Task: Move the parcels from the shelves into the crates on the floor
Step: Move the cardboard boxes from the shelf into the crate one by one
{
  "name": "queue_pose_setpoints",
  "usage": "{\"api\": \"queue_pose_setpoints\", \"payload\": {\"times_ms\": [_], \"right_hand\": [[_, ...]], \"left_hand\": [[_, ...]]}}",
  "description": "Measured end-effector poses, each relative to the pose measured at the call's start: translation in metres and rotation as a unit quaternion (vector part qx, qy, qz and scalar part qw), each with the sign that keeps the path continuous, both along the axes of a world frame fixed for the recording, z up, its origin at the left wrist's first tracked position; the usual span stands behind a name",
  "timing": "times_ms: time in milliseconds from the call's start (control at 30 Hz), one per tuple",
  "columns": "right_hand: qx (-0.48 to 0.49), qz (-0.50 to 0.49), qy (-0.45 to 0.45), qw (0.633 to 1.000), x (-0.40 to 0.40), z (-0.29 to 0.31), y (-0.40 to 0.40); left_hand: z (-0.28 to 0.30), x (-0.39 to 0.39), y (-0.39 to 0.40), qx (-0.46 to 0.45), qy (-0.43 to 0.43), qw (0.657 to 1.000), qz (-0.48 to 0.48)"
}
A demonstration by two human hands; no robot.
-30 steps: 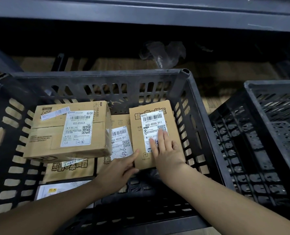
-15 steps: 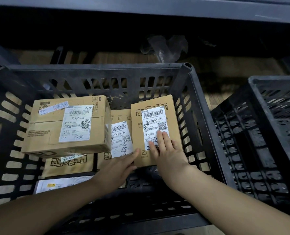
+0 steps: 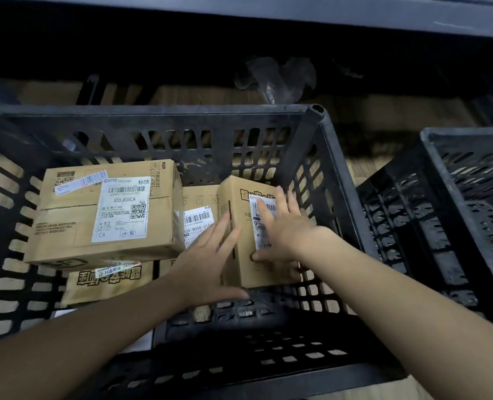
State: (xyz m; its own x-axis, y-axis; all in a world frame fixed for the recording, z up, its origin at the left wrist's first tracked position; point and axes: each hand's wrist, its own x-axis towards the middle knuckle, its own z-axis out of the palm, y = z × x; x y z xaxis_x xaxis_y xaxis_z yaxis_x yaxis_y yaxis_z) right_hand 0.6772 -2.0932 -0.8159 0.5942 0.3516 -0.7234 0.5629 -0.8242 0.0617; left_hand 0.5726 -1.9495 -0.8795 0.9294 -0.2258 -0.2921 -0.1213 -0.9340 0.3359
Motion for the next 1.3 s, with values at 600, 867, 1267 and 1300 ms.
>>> {"api": "queue_pose_setpoints", "payload": {"times_ms": [600, 867, 1267, 1300], "right_hand": [[0.037, 0.005, 0.093, 0.995, -0.031, -0.023, 0.000], [0.028, 0.088, 0.037, 0.995, -0.035, -0.027, 0.005], [0.029, 0.107, -0.031, 0.993, -0.035, -0.034, 0.000], [0.026, 0.103, -0.030, 0.994, -0.035, -0.034, 0.000]], "left_hand": [[0.021, 0.002, -0.012, 0.288, 0.019, 0.951, -0.110], [0.023, -0.007, 0.008, 0.345, 0.001, 0.929, -0.131], [0.029, -0.008, 0.003, 0.309, 0.044, 0.944, -0.103], [0.033, -0.006, 0.001, 0.313, 0.065, 0.942, -0.100]]}}
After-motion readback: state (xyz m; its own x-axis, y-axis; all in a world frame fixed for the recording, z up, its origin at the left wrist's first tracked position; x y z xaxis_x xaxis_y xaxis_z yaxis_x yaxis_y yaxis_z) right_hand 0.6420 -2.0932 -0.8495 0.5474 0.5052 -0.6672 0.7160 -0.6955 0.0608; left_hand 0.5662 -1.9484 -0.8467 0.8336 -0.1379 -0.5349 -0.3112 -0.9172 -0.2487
